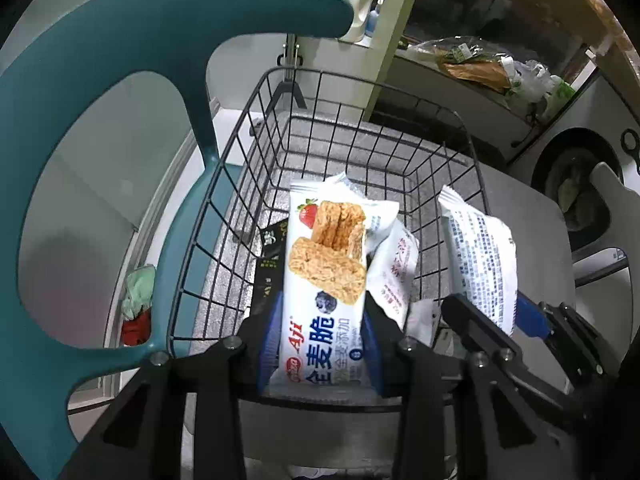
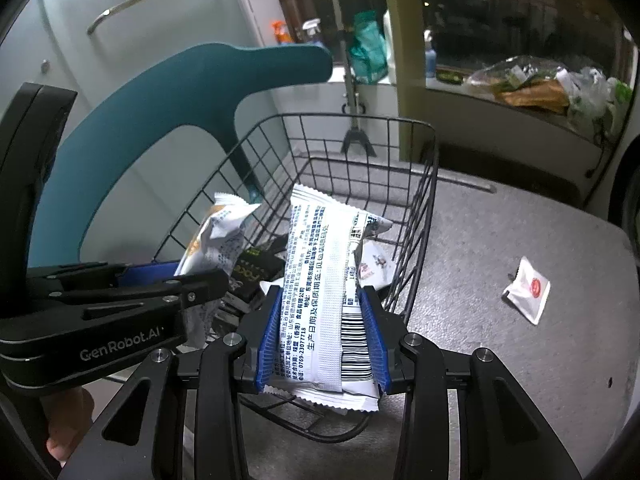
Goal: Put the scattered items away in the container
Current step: 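Open both grippers to drop the items into the basket, then grasp the last small white packet with the right gripper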
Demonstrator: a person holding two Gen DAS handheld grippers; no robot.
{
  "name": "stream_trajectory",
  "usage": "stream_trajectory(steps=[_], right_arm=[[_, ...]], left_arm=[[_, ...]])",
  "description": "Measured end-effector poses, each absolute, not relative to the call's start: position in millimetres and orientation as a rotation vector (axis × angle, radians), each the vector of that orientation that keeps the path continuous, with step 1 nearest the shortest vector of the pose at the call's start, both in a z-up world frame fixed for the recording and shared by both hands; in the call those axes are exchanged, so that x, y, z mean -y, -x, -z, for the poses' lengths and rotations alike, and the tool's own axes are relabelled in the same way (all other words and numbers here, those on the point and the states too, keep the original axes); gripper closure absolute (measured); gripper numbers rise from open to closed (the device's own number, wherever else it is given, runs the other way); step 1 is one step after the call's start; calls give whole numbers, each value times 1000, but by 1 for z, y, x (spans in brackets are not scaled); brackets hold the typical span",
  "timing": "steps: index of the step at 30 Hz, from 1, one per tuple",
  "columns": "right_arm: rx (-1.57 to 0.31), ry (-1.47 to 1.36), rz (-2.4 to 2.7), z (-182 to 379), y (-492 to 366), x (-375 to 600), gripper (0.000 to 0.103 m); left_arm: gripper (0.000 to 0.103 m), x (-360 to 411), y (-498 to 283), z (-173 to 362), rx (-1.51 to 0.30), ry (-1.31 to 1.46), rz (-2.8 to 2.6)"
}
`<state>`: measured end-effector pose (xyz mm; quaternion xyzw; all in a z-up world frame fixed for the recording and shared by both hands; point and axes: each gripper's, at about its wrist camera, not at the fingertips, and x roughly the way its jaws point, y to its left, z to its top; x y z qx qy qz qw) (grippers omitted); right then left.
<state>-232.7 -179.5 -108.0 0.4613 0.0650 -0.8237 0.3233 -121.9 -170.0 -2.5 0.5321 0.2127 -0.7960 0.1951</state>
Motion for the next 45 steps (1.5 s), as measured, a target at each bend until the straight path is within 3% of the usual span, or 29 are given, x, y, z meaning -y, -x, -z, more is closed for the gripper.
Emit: stream_trajectory(steps=[8,13,23,29,39,45], right_arm=[[-178,-1177,2197,108,231,174,59],[-126,-1175,2192,103,233,164,54],[-106,-1153,2242,87,226,130,54],[-92,-1154,2357,81,233,67,54],[-39,-1344,2496,137,273,-49,55],[-22,-1409,2441,179,296,-57,55]], left_arm=[[59,170,121,-5,-539,-1471,2209],[45,172,118,-10,-575,-1434,2224],[45,139,123,-27,-550,-1431,2277],[45,75,148,-34,-495,-1476,2368],[45,-40,182,11,-484,-1622,2427],[45,-49,194,65,-562,-1618,2314]])
